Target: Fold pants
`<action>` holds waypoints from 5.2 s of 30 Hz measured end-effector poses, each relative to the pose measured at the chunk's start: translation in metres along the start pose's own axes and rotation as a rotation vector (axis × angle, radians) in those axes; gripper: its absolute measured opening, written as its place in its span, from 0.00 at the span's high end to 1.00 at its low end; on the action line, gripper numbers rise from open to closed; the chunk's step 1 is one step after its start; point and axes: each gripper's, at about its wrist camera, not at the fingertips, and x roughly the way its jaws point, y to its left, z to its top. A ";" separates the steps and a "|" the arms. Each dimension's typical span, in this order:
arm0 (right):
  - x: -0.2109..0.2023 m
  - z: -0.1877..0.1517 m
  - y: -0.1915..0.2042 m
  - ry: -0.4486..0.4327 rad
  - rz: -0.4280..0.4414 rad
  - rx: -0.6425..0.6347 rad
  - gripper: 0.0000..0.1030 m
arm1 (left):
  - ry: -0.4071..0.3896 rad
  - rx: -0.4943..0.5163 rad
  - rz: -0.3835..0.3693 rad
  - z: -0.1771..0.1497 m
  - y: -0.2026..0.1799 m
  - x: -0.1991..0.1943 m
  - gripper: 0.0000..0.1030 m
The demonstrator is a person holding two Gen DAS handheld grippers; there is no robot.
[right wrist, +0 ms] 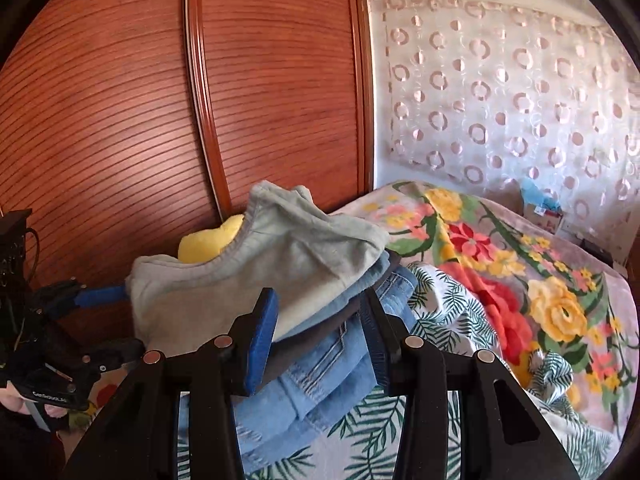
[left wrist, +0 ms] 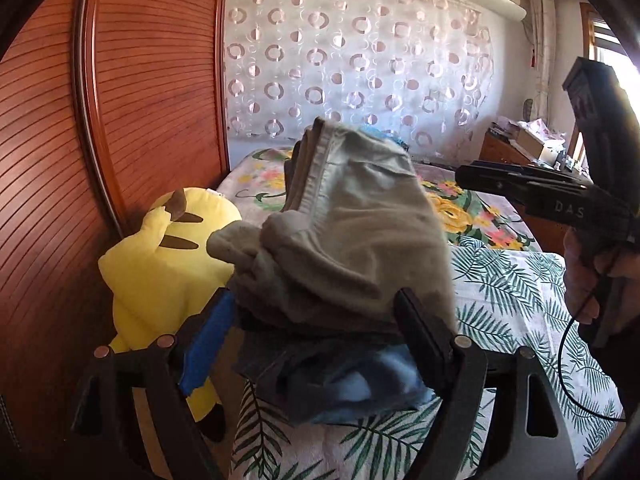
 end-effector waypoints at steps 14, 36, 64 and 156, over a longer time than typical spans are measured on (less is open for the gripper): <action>-0.057 -0.027 0.012 -0.041 -0.020 0.011 0.57 | -0.071 0.047 0.000 0.004 -0.025 -0.049 0.05; -0.123 -0.080 0.022 -0.071 -0.159 0.108 0.42 | -0.069 0.076 -0.096 -0.010 -0.078 -0.067 0.00; -0.262 -0.158 0.058 -0.088 -0.437 0.312 0.25 | -0.065 0.173 -0.214 -0.051 -0.188 -0.108 0.00; -0.299 -0.169 0.124 -0.248 -0.592 0.267 0.23 | -0.235 0.172 -0.203 -0.037 -0.199 -0.183 0.00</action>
